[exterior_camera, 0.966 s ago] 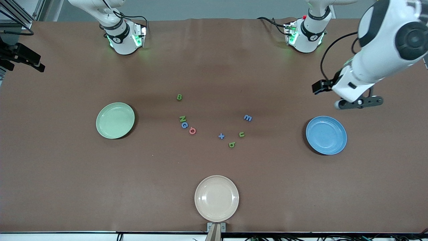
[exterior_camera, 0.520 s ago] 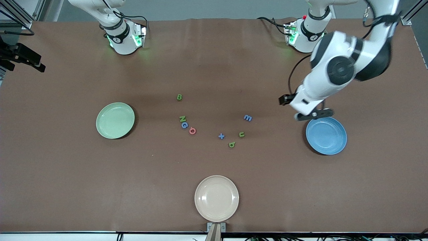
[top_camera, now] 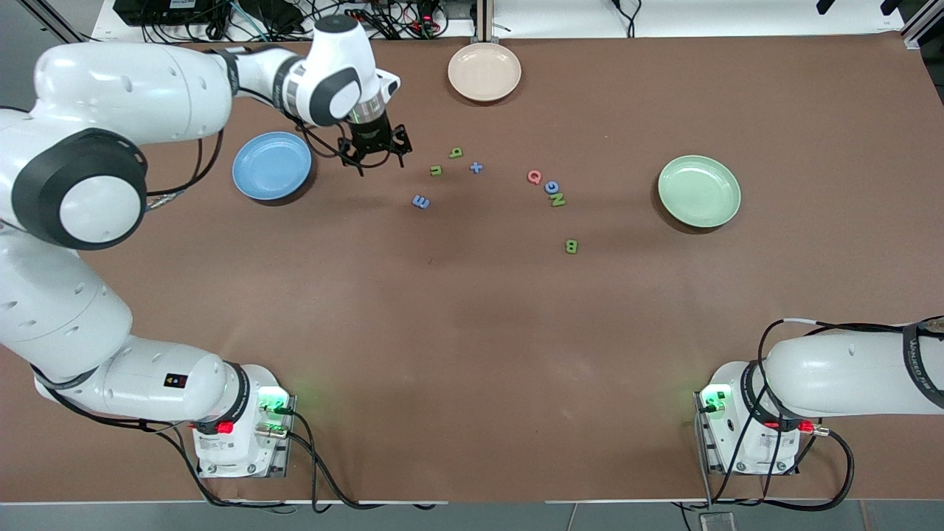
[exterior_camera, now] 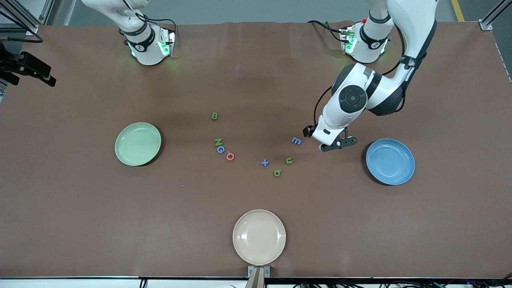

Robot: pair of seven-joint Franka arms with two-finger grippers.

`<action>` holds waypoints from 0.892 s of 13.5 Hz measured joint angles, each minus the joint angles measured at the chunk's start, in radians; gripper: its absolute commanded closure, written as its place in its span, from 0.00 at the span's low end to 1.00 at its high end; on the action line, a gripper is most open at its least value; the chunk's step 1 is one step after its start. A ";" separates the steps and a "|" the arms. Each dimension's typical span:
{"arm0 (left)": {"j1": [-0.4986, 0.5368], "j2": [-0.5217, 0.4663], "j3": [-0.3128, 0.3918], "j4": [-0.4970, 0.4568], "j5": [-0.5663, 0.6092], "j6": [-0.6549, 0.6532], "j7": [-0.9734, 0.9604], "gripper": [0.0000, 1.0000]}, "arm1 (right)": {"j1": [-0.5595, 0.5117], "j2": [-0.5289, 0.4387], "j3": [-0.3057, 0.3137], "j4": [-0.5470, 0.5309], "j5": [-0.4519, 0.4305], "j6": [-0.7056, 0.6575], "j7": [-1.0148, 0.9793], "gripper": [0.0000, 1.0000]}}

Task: Sort upper and lower case letters into plates
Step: 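Reach the left gripper down to the blue E letter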

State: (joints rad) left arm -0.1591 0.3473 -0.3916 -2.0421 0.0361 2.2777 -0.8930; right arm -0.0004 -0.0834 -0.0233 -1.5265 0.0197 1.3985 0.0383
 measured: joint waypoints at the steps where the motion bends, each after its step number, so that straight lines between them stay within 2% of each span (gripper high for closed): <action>1: -0.011 0.031 0.000 -0.004 0.004 0.047 -0.080 0.05 | 0.000 0.003 0.000 0.000 0.012 0.000 0.000 0.00; 4: -0.024 0.124 0.000 -0.004 0.038 0.151 -0.304 0.08 | 0.000 0.007 0.000 0.000 0.028 0.000 0.000 0.00; 7: -0.029 0.172 0.000 0.001 0.049 0.220 -0.494 0.12 | 0.000 0.008 -0.001 0.000 0.030 0.000 0.000 0.00; 12: -0.066 0.206 0.001 0.003 0.064 0.261 -0.654 0.21 | 0.000 0.065 -0.003 -0.001 0.030 0.047 0.000 0.00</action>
State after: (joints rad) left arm -0.2253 0.5538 -0.3908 -2.0394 0.1004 2.5385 -1.5466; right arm -0.0006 -0.0182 -0.0265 -1.5278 0.0494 1.4450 0.0379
